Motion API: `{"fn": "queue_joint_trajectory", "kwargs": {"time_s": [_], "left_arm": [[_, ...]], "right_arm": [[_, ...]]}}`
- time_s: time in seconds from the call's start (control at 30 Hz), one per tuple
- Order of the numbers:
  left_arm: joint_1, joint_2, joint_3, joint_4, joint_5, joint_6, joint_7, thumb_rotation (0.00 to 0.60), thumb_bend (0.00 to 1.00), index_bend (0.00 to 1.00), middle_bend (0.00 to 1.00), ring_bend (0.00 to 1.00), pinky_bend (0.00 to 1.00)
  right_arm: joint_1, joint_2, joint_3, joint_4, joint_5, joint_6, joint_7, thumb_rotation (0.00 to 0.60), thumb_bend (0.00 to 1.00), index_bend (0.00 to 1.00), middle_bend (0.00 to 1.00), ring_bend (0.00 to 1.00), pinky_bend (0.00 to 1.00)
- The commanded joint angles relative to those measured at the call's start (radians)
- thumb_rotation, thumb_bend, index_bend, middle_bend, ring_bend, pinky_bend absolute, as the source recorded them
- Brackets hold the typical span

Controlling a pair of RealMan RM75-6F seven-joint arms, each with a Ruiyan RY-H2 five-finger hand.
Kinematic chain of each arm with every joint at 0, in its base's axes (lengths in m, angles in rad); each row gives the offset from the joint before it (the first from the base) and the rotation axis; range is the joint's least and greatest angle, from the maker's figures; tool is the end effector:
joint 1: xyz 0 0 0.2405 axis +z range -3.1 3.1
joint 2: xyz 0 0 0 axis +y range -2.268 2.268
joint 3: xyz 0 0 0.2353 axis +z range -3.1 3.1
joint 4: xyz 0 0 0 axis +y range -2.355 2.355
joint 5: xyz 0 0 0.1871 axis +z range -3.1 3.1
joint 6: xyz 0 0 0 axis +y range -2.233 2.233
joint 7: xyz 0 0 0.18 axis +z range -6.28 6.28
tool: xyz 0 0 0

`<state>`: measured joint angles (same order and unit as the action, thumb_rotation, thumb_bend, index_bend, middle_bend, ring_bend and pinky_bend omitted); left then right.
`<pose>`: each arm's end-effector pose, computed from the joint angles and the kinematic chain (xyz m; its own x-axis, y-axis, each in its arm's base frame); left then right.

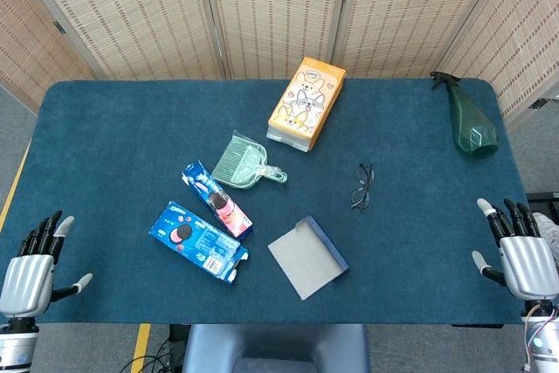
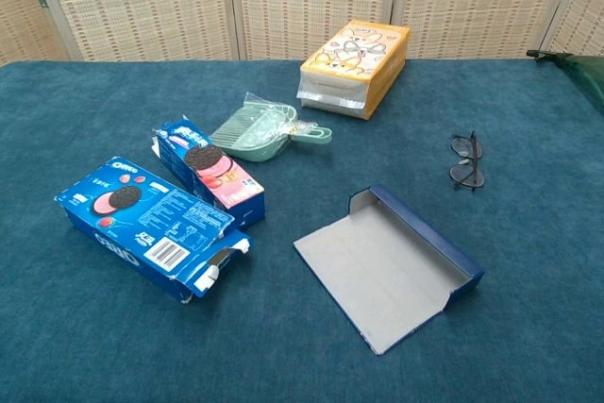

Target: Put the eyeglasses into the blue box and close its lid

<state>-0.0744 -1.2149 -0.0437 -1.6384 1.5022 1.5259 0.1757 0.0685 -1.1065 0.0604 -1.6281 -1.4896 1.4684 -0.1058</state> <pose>-0.2703 0.2084 0.1464 0.4442 -0.0204 0.8957 0.8959 -0.0023 -0.4443 -0.2863 -0.2107 0.1729 0.4851 -0.0166 0.8743 -0.8743 0.0129 0.4853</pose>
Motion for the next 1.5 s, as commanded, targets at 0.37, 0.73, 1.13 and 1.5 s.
{"fn": "queue_joint_trajectory", "kwargs": {"time_s": [0.37,0.73,1.13,1.5], "left_arm": [[0.007,0.001,0.005,0.01,-0.003,0.001,-0.02,0.6,0.13,0.0,0.0,0.0,0.16],[0.006,0.003,0.002,0.012,-0.003,0.0,-0.024,0.6,0.13,0.0,0.0,0.0,0.16],[0.004,-0.003,0.004,0.017,-0.006,-0.009,-0.027,0.6,0.13,0.0,0.0,0.0,0.16],[0.009,0.002,0.007,0.019,-0.009,-0.008,-0.033,0.6,0.13,0.0,0.0,0.0,0.16]], "right_arm": [[0.005,-0.001,-0.001,-0.01,-0.016,0.006,-0.008,0.6,0.31,0.05,0.17,0.04,0.04],[0.026,-0.014,-0.003,-0.014,-0.057,0.001,-0.012,0.6,0.31,0.09,0.23,0.13,0.16],[0.15,-0.055,-0.028,-0.043,-0.152,-0.156,-0.046,0.6,0.43,0.13,0.54,0.5,0.42],[0.343,-0.107,-0.077,-0.095,-0.204,-0.468,-0.04,0.6,0.99,0.14,0.94,0.95,0.98]]}}
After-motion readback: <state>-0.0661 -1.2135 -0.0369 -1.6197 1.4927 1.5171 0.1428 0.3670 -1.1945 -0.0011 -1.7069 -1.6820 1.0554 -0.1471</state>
